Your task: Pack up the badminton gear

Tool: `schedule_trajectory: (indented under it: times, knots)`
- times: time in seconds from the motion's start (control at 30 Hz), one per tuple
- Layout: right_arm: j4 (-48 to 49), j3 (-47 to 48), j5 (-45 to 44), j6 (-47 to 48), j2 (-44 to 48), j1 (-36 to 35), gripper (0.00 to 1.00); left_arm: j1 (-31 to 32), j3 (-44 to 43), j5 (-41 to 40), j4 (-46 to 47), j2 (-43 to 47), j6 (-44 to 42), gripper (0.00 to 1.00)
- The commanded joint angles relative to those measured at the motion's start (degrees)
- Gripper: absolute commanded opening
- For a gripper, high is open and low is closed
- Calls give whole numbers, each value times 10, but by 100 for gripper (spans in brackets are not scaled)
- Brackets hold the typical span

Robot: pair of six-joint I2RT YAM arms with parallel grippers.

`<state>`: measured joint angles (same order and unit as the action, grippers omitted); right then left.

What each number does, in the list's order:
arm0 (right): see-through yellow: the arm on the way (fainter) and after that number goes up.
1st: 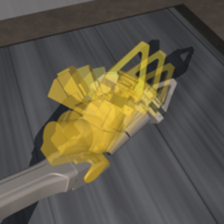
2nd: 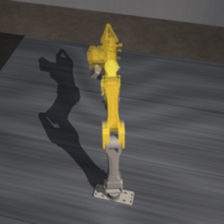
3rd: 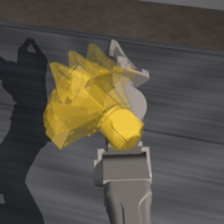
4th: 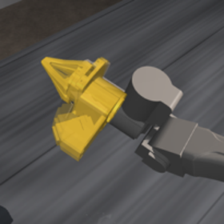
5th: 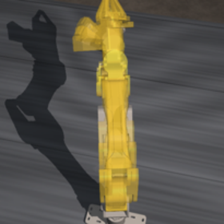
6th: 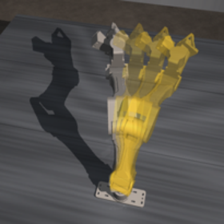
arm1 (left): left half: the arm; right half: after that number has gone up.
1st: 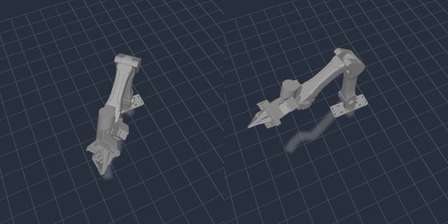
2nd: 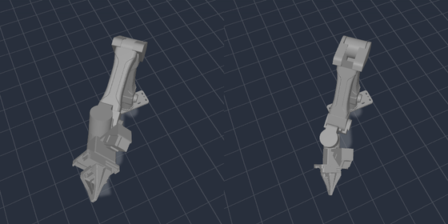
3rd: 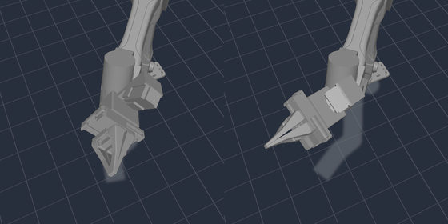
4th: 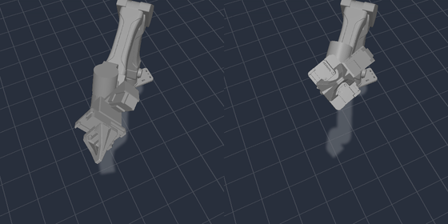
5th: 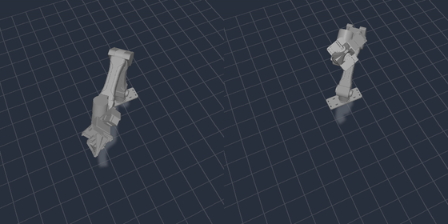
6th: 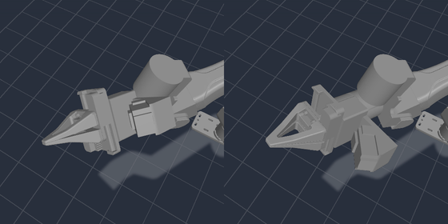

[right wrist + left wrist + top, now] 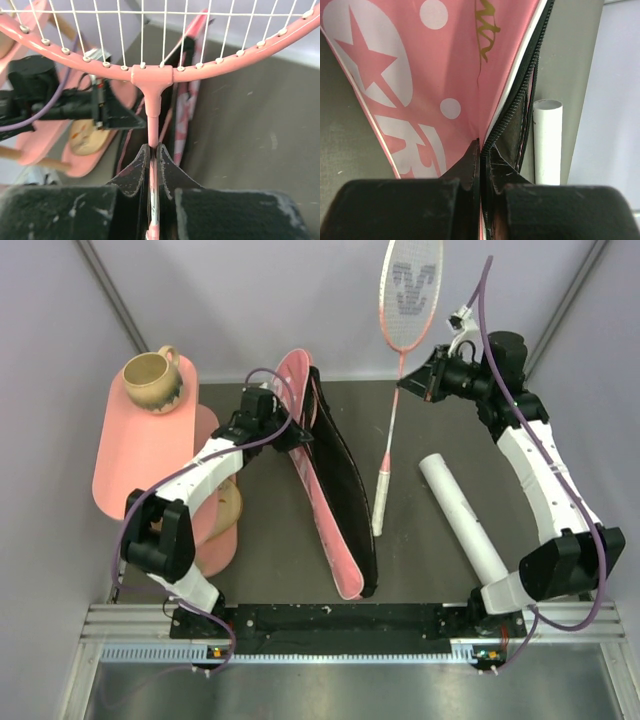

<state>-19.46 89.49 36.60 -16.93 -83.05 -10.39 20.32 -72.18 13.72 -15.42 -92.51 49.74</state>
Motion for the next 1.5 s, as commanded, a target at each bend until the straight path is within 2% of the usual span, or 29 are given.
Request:
schedule_trajectory:
  times: [0.0,0.03,0.17,0.2,0.37,0.47,0.5,0.7,0.73,0.87,1.07,1.47]
  knots:
    - [77,-18,134,-82,-18,-2,0,1,-49,29,64,-8,-3,0]
    - [99,-26,165,-120,-21,-2,0,1,-52,33,64,-12,-3,0]
    - [314,-82,245,-268,-60,-9,0,-1,-56,43,67,-23,-1,0]
    - [332,-90,252,-302,-69,-13,0,-1,-56,45,68,-23,0,0]
    - [355,-97,258,-320,-119,-52,0,-2,-57,39,71,-25,5,0]
    - [438,-126,271,-381,-136,-70,0,-3,-57,37,73,-28,12,0]
    - [503,-146,276,-425,-141,-75,0,-4,-57,41,76,-29,16,0]
    - [699,-239,308,-581,-171,-111,0,-10,-59,60,101,-46,33,0]
    - [757,-253,312,-599,-171,-114,0,-11,-59,58,103,-46,34,0]
    - [840,-312,313,-654,-177,-116,0,-19,-61,50,115,-49,37,0]
    - [813,-357,326,-637,-176,-119,0,-31,-79,65,117,-63,39,0]
    - [484,-349,331,-422,-164,-126,0,-39,-65,99,139,-58,23,0]
